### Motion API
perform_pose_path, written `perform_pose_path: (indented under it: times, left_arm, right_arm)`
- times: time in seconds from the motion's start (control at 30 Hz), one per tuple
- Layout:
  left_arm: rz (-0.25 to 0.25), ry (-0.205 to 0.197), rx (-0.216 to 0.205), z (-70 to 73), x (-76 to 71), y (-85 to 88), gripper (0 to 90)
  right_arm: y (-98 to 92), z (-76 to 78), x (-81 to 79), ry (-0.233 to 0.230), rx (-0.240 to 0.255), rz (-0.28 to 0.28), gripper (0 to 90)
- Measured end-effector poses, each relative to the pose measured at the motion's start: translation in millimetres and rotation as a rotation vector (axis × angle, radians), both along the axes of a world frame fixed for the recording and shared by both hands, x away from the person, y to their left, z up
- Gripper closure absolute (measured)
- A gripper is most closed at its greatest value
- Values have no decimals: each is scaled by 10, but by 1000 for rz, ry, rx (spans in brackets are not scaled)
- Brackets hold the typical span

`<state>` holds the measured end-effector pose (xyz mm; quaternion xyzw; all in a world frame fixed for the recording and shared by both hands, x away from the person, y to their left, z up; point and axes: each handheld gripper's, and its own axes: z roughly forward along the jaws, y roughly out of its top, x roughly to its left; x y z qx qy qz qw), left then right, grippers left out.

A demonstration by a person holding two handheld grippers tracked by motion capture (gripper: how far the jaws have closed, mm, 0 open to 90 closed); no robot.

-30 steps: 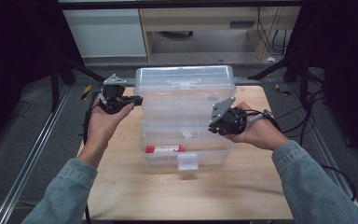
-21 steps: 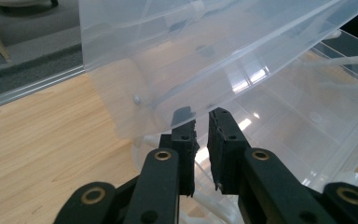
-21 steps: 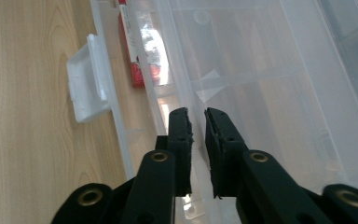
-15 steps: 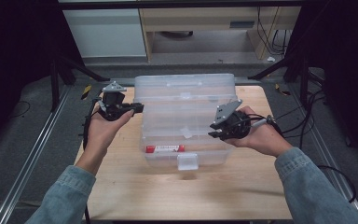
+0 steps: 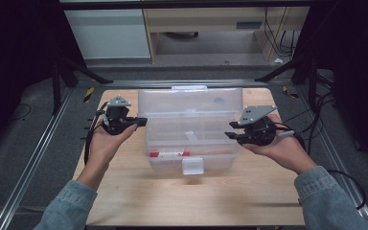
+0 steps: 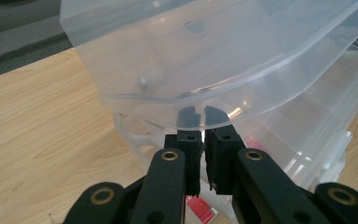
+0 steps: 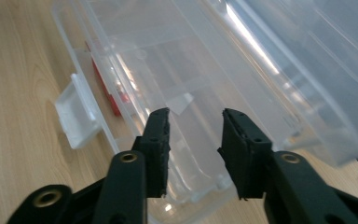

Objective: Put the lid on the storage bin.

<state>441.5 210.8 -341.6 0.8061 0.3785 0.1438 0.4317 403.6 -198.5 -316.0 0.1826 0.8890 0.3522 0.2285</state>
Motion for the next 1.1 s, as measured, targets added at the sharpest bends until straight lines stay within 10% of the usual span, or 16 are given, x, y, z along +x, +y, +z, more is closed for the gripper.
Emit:
perform_pose_path:
  times: [1.1]
  left_arm:
    - [-18,-14,21,-275,-200,89,898]
  right_arm:
    - [-410,-265,-80,28,36,-161,762]
